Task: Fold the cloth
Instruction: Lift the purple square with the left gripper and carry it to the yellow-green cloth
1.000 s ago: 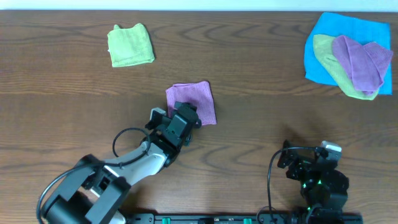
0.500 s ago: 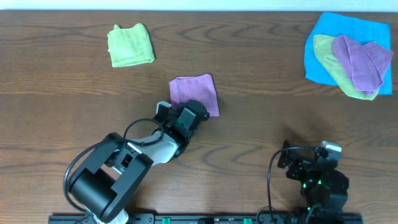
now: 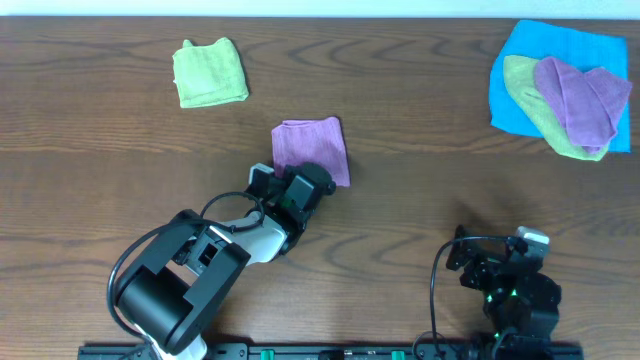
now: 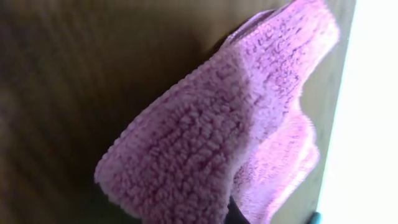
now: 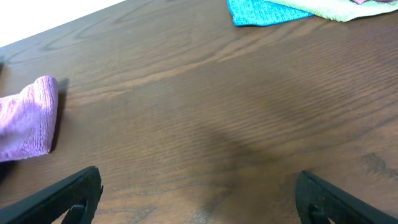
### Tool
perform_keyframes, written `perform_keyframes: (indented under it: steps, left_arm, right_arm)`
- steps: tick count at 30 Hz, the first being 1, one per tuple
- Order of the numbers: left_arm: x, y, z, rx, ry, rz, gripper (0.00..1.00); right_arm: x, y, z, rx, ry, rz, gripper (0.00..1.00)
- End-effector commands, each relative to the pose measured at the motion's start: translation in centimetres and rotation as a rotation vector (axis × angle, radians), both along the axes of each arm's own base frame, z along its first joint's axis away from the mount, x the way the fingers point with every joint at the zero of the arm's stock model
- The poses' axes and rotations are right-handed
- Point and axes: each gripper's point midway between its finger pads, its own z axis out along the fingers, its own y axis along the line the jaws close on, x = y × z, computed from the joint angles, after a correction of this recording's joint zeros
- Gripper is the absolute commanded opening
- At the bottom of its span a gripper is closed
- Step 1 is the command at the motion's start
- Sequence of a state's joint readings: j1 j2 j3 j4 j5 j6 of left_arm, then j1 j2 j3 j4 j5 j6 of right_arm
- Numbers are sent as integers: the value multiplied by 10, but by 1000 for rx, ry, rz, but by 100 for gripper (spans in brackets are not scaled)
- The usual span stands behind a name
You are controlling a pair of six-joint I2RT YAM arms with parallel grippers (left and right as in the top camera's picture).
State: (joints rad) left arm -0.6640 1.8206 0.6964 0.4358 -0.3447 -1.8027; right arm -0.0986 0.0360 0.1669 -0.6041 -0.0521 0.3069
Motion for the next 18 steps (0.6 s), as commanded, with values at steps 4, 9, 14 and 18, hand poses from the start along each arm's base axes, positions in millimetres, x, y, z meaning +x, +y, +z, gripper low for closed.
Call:
perform_keyframes:
  steps: [4,9,14,18]
  left_arm:
    - [19,29,71,-2,-197,148,6]
    - [31,45,118,-73,-294,206,6]
    - [47,65,155,-91,-370,254,6]
    - [68,89,186,-99,-430,314,6]
  right_arm:
    - [0,2,-4,10,3,6,99]
    - [0,2,-4,10,3,5,99]
    - [0,2,-4,10,3,5,99]
    - [0,2,-4,10,3,6,99]
